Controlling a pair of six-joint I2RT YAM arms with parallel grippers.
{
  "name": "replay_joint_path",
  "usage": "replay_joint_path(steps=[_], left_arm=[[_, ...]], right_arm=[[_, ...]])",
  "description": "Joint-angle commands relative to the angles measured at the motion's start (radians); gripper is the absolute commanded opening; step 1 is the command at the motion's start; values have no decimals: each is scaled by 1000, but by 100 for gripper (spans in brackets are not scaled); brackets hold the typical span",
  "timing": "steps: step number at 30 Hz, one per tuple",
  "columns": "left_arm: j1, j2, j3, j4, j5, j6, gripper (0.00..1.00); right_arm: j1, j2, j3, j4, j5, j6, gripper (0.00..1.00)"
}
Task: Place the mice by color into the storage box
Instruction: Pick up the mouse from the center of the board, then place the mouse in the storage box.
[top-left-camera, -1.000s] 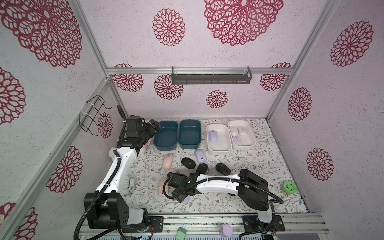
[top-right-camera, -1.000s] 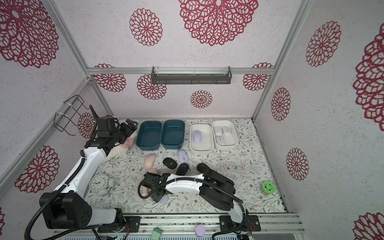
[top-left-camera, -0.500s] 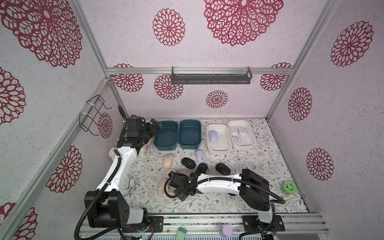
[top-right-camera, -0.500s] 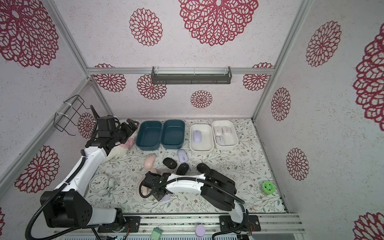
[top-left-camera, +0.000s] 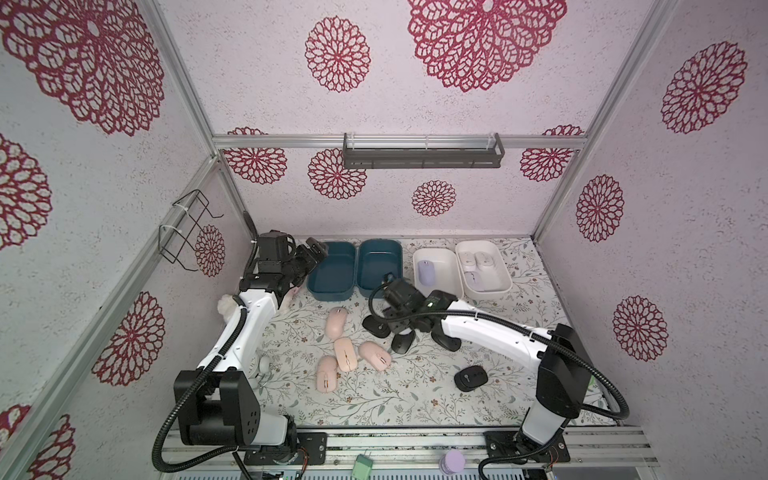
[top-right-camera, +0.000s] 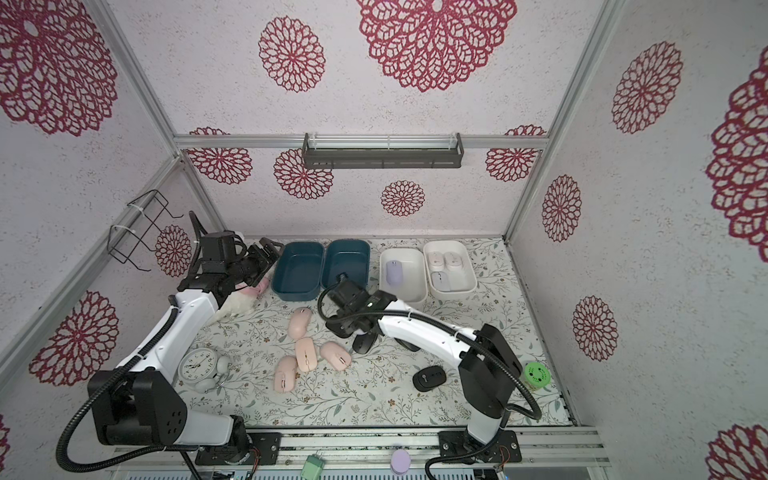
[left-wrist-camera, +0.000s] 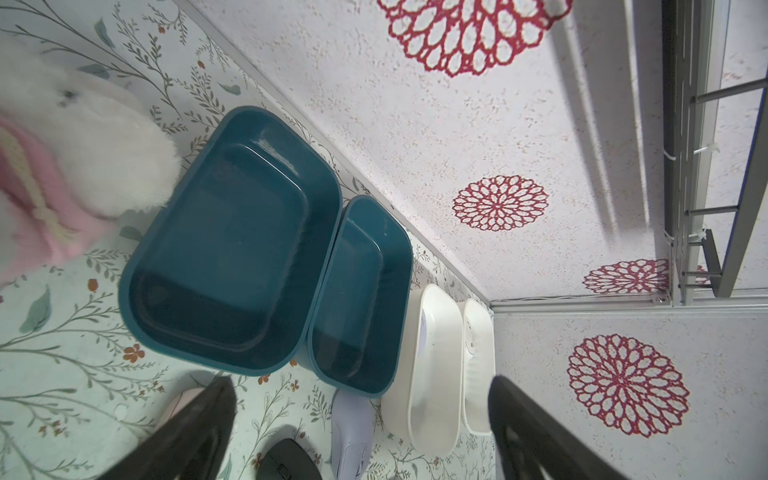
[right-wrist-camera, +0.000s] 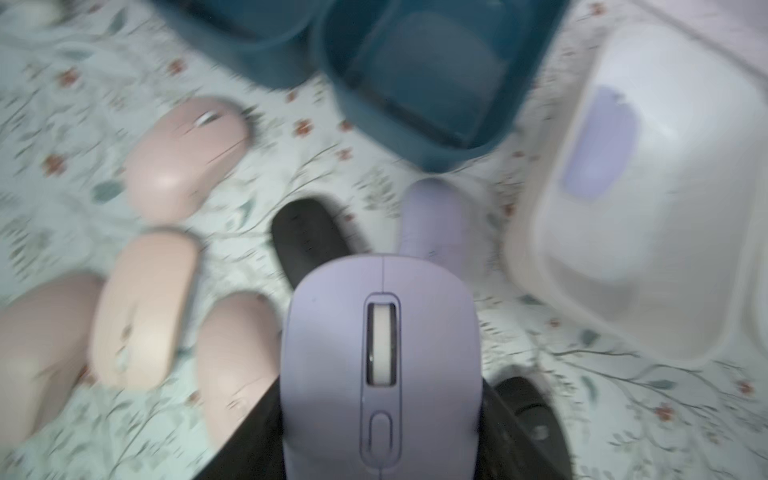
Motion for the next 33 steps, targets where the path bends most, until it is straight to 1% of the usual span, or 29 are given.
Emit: replay_joint_path(steps=[1, 4, 7, 11, 15, 23, 33], left_arm=[[-52, 34, 2, 29, 49, -10, 97], [-115, 77, 36, -6, 73, 11, 97], [-178, 111, 52, -18, 102, 19, 97], [-256, 139, 67, -35, 110, 35, 97], [-295, 159, 91, -69, 107, 60, 97], [-297, 165, 95, -79, 98, 63, 97], [-298, 171, 97, -82, 98, 67, 97]], right_arm=[[-134, -28, 35, 51, 119, -60, 48], [-261, 33, 73, 68, 137, -86, 47], [-355, 96, 98, 118, 128, -100, 47], [-423, 202, 176, 134, 105, -113, 46], [-457, 308, 270, 130, 80, -127, 46], [-472, 451, 436, 101, 51, -135, 46], [-474, 534, 490, 74, 86, -114, 46]])
